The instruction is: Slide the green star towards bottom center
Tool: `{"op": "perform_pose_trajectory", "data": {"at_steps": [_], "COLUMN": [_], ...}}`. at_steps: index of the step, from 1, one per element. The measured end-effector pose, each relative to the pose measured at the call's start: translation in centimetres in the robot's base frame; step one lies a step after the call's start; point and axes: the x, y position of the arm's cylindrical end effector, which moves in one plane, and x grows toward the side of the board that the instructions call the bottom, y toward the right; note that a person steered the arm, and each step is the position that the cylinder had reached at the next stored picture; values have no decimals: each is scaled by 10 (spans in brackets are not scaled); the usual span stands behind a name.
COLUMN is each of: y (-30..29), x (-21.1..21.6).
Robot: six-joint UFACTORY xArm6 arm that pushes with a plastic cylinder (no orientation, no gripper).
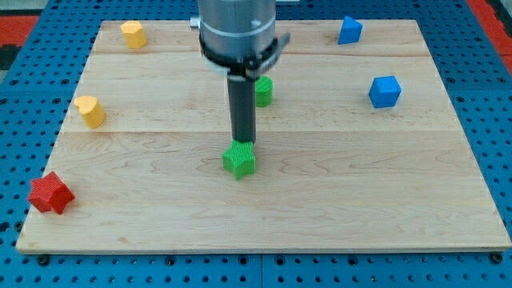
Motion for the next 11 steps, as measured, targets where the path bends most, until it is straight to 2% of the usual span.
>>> {"op": "perform_pose_trajectory", "data": {"at_steps": [1, 3, 4, 6, 7, 8, 9, 10, 11], "y": [0, -46, -63, -50, -20, -16, 27, 32, 63], "x": [-17, -42, -35, 26, 33, 11, 17, -4, 31]}}
